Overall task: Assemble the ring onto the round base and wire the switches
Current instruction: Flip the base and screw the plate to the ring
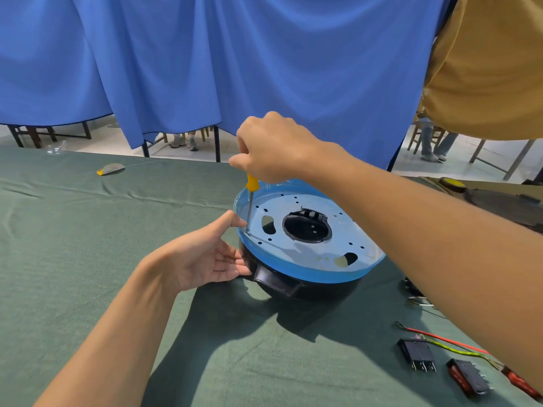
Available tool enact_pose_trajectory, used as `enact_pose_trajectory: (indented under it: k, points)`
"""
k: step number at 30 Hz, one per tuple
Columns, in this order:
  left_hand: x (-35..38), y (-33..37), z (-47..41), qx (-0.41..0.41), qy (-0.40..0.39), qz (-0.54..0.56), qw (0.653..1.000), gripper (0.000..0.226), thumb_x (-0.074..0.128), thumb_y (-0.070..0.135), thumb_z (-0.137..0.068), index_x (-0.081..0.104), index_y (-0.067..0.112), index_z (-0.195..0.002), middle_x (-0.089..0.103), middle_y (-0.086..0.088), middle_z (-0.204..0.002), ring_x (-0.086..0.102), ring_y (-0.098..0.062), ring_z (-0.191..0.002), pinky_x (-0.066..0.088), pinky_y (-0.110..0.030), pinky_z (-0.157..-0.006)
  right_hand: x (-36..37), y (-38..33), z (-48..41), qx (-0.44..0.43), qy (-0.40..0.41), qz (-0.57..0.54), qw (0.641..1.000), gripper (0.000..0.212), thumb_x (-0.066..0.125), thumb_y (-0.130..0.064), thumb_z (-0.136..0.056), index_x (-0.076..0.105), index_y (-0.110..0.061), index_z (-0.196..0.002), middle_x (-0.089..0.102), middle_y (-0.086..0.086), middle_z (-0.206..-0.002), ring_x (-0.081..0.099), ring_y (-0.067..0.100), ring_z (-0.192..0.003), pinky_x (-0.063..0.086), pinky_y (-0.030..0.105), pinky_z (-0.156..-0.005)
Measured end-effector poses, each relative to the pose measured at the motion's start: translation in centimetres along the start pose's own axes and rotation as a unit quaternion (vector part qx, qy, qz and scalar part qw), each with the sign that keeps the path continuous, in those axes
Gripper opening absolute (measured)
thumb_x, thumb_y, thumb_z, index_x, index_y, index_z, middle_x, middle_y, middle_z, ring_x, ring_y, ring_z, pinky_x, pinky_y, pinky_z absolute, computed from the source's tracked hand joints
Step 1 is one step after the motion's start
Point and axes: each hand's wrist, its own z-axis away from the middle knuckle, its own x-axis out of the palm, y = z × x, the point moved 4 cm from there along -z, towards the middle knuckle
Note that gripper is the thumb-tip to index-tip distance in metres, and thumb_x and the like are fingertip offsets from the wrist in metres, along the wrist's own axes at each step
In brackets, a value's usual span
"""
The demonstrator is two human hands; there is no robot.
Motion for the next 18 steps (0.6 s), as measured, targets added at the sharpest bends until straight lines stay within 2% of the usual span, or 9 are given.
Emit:
enact_pose_trajectory:
  k: [2, 4, 6, 8, 10, 12, 15, 18]
  points:
    - [0.0, 0.0, 0.0, -0.001, -0.003, 0.007, 1.0, 0.053, 0.059, 0.051, -0.08, 0.065, -0.001, -0.086, 0.072, -0.015, -0.084, 0.071, -0.022, -0.072, 0.054, -0.028, -0.074, 0.1, 0.0, 0.2, 0.0, -0.039, 0.01, 0.999, 0.03, 0.055, -0.042, -0.091, 0.054, -0.013, -0.098, 0.054, 0.004, -0.088, 0.052, 0.026, -0.08, 0.036, 0.033, -0.056]
    - [0.0, 0.0, 0.0, -0.002, -0.008, 0.011, 1.0, 0.053, 0.06, 0.05, -0.08, 0.064, -0.002, -0.088, 0.072, -0.016, -0.084, 0.071, -0.022, -0.072, 0.054, -0.029, -0.076, -0.2, -0.3, 0.3, -0.005, -0.091, 0.002, 0.996, 0.039, 0.055, -0.032, -0.089, 0.056, -0.007, -0.119, 0.063, 0.014, -0.11, 0.056, 0.027, -0.081, 0.042, 0.034, -0.056]
    - [-0.1, 0.0, 0.0, -0.004, -0.012, 0.017, 1.0, 0.053, 0.061, 0.05, -0.08, 0.063, -0.003, -0.089, 0.071, -0.016, -0.084, 0.071, -0.022, -0.073, 0.056, -0.029, -0.074, -0.6, -0.5, 0.4, -0.015, -0.11, 0.003, 0.994, 0.042, 0.053, -0.02, -0.086, 0.054, -0.006, -0.126, 0.063, 0.017, -0.116, 0.056, 0.028, -0.076, 0.042, 0.03, -0.051]
    - [0.0, -0.1, 0.1, -0.005, -0.013, 0.022, 1.0, 0.053, 0.063, 0.049, -0.08, 0.063, -0.003, -0.09, 0.07, -0.016, -0.084, 0.071, -0.023, -0.073, 0.058, -0.029, -0.073, -0.7, -0.7, 0.3, -0.025, -0.081, 0.005, 0.996, 0.034, 0.054, -0.018, -0.087, 0.054, -0.009, -0.12, 0.059, 0.013, -0.104, 0.047, 0.022, -0.069, 0.035, 0.028, -0.049]
    - [0.0, -0.1, 0.1, -0.003, -0.009, 0.021, 1.0, 0.052, 0.063, 0.048, -0.08, 0.062, -0.003, -0.09, 0.07, -0.017, -0.084, 0.071, -0.023, -0.073, 0.058, -0.029, -0.074, -0.5, -0.7, 0.4, -0.018, -0.036, 0.007, 0.999, 0.018, 0.055, -0.021, -0.09, 0.053, -0.012, -0.105, 0.045, 0.003, -0.089, 0.042, 0.019, -0.064, 0.035, 0.03, -0.054]
    - [-0.1, -0.1, 0.1, -0.001, -0.002, -0.001, 1.0, 0.052, 0.063, 0.05, -0.079, 0.062, -0.001, -0.09, 0.071, -0.017, -0.087, 0.071, -0.023, -0.075, 0.056, -0.029, -0.075, 0.0, -0.6, 0.5, -0.012, -0.01, 0.016, 1.0, 0.008, 0.052, -0.022, -0.091, 0.051, -0.014, -0.089, 0.04, 0.001, -0.08, 0.043, 0.02, -0.063, 0.034, 0.03, -0.054]
    - [-0.1, 0.2, 0.5, 0.0, 0.002, -0.084, 0.996, 0.06, 0.063, 0.059, -0.064, 0.062, 0.003, -0.086, 0.071, -0.014, -0.087, 0.067, -0.021, -0.072, 0.044, -0.027, -0.065, 0.2, -0.5, 0.5, -0.012, 0.007, 0.031, 0.999, 0.006, 0.05, -0.02, -0.09, 0.052, -0.015, -0.089, 0.04, 0.001, -0.077, 0.043, 0.019, -0.063, 0.03, 0.03, -0.051]
    - [0.0, 0.7, 0.8, -0.002, 0.009, -0.165, 0.986, 0.065, 0.058, 0.061, -0.054, 0.066, 0.004, -0.083, 0.068, -0.009, -0.08, 0.053, -0.016, -0.059, 0.032, -0.025, -0.052, 0.4, -0.4, 0.6, -0.021, -0.005, 0.029, 0.999, 0.006, 0.05, -0.02, -0.09, 0.054, -0.016, -0.091, 0.04, 0.0, -0.078, 0.046, 0.021, -0.067, 0.031, 0.031, -0.052]
